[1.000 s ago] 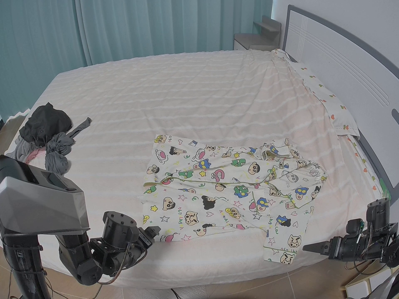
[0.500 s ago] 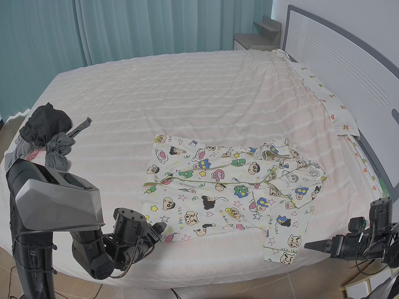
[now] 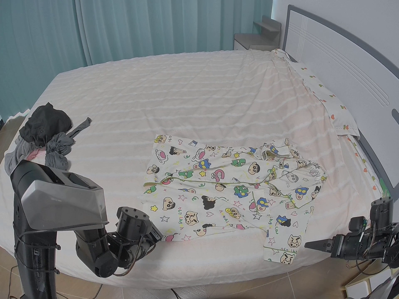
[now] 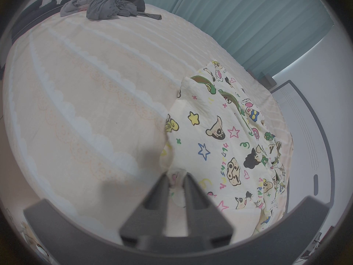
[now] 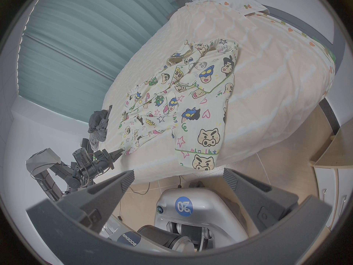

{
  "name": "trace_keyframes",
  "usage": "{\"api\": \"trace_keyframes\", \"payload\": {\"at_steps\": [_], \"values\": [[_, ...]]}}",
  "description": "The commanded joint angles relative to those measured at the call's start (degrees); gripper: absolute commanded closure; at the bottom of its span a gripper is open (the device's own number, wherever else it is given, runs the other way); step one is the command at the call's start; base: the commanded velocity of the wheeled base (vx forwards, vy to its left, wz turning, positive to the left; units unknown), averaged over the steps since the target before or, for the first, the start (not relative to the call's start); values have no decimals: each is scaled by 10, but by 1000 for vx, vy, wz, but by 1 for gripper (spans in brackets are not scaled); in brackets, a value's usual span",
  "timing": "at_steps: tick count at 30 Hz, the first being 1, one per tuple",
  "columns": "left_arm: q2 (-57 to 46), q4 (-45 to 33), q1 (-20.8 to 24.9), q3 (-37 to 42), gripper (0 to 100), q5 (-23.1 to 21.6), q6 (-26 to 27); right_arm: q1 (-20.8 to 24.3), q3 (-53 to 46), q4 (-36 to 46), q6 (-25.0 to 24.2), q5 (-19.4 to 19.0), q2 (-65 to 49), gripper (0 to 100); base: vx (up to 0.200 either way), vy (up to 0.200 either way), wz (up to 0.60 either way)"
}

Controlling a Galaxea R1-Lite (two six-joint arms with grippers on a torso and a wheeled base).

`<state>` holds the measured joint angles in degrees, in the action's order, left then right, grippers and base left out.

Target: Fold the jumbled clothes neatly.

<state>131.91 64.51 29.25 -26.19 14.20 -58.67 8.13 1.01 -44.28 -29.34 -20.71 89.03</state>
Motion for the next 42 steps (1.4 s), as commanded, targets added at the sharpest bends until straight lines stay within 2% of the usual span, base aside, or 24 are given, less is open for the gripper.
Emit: {"api": "trace_keyframes", "payload": {"at_steps": [1,6,11,12,14,15,20,26,33,42], "values": [[-2,1,-1,12,100,1,1,0,-10,2,0,0,6,0,0,0,0],[-39,1,-4,37,100,1,1,0,-7,-1,2,-4,81,0,0,0,0],[-62,1,-9,47,100,1,1,-2,-9,-102,9,-4,212,0,0,0,0],[-66,1,-9,48,100,1,1,0,-10,-146,11,1,248,0,0,0,0],[-66,1,-9,48,100,1,1,0,-10,-146,11,1,248,0,0,0,0],[-68,1,-12,55,100,1,1,7,-10,-230,17,6,338,0,0,0,0],[-68,1,-16,60,100,1,1,15,-10,-303,18,10,402,0,0,0,0],[-69,1,-16,61,100,1,2,26,8,-313,21,13,427,0,0,0,0],[-68,2,-17,65,100,1,2,48,42,-315,21,61,450,0,0,0,0],[-66,2,-18,66,100,1,2,76,76,-313,19,65,454,0,0,0,0]]}}
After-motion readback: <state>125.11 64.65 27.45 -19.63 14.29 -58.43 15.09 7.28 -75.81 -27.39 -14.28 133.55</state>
